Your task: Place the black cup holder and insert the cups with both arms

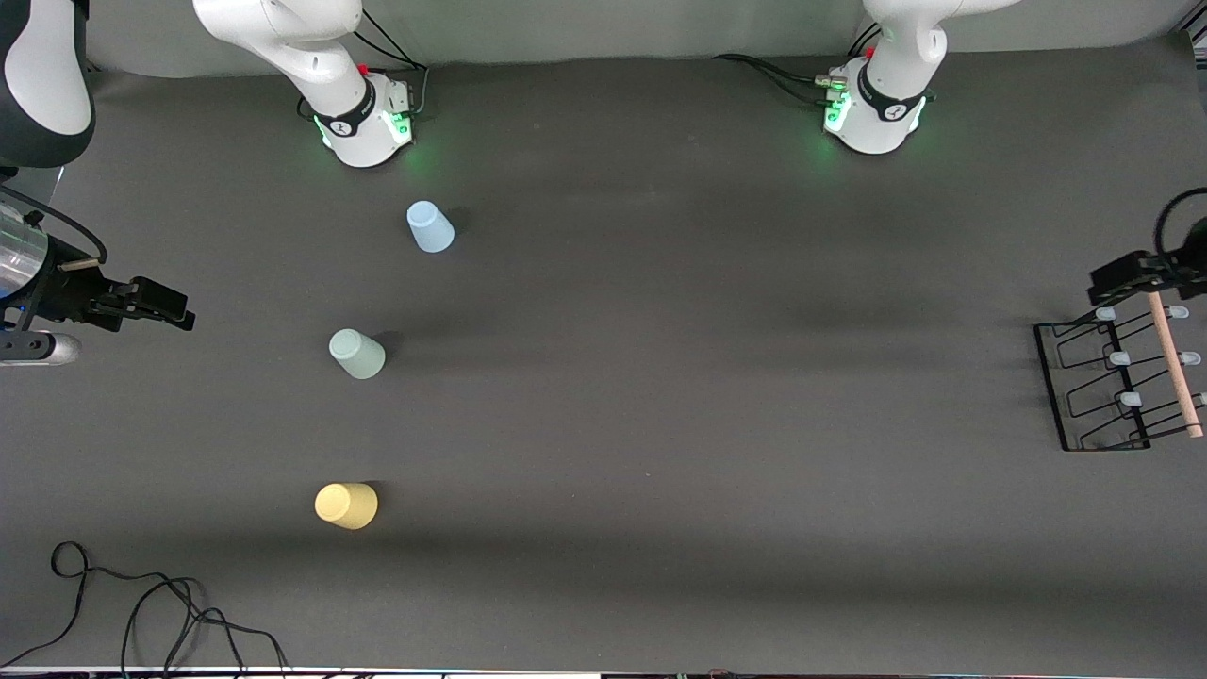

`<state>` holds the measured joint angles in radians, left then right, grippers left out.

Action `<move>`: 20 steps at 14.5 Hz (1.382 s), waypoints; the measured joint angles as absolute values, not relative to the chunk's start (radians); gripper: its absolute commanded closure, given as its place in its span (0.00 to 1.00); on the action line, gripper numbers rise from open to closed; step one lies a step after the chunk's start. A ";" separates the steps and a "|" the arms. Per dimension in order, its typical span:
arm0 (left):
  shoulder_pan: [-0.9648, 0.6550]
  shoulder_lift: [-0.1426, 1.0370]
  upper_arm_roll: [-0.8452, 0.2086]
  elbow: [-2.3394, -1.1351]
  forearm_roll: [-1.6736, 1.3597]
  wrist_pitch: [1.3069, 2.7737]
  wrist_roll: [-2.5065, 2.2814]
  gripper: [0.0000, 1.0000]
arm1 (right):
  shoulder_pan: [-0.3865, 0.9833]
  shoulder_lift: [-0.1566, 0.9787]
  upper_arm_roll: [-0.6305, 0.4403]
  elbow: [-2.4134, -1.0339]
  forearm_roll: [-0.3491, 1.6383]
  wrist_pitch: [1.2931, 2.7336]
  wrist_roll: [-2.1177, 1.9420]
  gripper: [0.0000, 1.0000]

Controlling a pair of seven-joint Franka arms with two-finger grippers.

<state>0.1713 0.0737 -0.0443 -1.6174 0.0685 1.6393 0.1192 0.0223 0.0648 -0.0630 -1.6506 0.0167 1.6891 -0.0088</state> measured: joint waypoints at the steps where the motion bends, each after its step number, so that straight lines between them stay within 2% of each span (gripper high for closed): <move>1: 0.205 0.087 -0.044 -1.615 0.069 1.660 0.190 0.02 | 0.022 0.065 -0.063 -1.650 0.017 1.690 -0.009 0.00; 6: 0.364 0.161 -0.040 -1.615 0.068 1.738 0.359 0.02 | 0.023 0.064 -0.062 -1.646 0.017 1.690 -0.009 0.00; 10: 0.415 0.290 -0.040 -1.616 0.068 1.859 0.430 0.05 | 0.023 0.092 -0.062 -1.650 0.017 1.710 -0.009 0.00; 14: 0.467 0.428 -0.040 -1.615 0.068 1.982 0.528 0.16 | 0.023 0.147 -0.062 -1.650 0.017 1.750 -0.009 0.00; 17: 0.496 0.485 -0.041 -1.614 0.068 2.034 0.569 0.46 | 0.023 0.150 -0.062 -1.647 0.017 1.752 -0.009 0.00; 18: 0.501 0.493 -0.041 -1.614 0.068 2.034 0.571 0.61 | 0.023 0.150 -0.062 -1.647 0.017 1.752 -0.009 0.00; 20: 0.503 0.499 -0.042 -1.614 0.068 2.034 0.570 0.99 | 0.023 0.150 -0.062 -1.647 0.017 1.752 -0.009 0.00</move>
